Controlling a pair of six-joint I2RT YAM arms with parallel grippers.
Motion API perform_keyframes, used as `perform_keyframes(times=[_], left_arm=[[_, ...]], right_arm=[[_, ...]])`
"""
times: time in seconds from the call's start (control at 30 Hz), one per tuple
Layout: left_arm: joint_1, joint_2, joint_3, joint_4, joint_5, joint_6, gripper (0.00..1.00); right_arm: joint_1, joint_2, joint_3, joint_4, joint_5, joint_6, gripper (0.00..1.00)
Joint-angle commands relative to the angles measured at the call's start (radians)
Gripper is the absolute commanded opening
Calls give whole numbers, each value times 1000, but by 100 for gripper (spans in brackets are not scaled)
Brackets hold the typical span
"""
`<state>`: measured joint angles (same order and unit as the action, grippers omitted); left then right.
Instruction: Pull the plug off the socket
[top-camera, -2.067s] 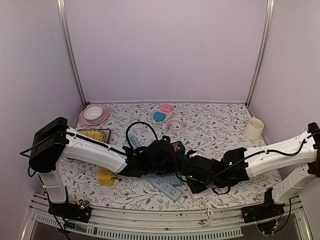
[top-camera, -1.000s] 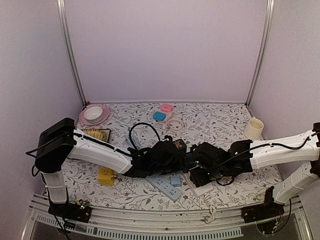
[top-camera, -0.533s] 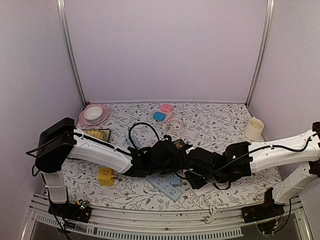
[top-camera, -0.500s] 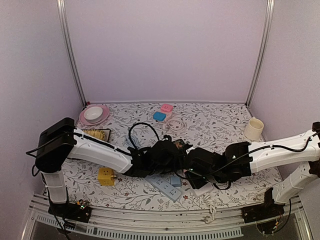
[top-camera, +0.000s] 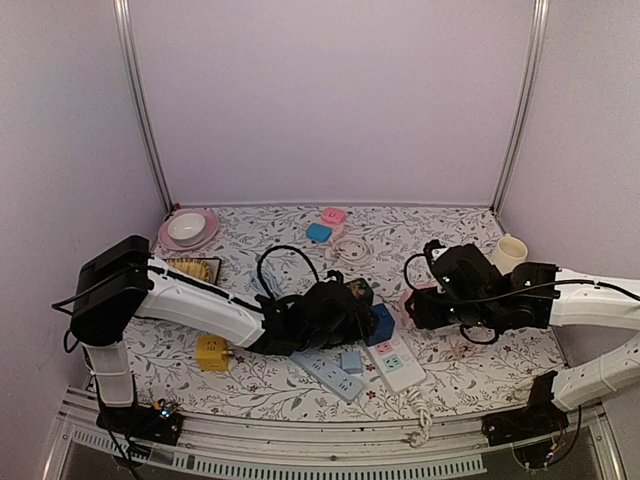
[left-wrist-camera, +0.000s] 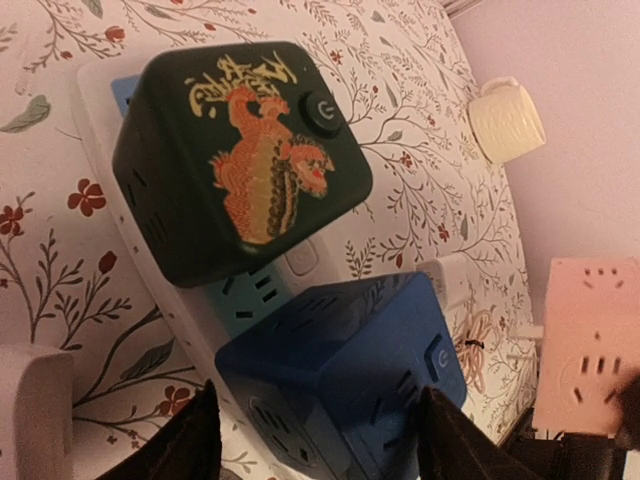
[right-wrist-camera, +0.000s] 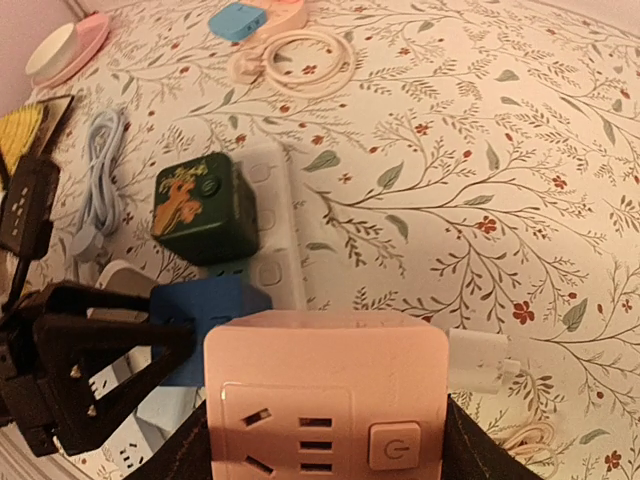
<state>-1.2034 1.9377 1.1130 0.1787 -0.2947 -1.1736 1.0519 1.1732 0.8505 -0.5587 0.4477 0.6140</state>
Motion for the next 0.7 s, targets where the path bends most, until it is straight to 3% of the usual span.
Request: perform_keyframes(times=[0.0,0.23,0.67], left_arm=[[-17,39,-51,-147,22,46,67],[-26,-5,-48,-145,6,70,67],[-32,-13,-53,-140,3,91,67]], right_arm=[[-192,-90,-74,163,-148,-52,36],[-506,-103,-165,384,-453,-106,37],[-778,138,-274,657,-739,-47,38]])
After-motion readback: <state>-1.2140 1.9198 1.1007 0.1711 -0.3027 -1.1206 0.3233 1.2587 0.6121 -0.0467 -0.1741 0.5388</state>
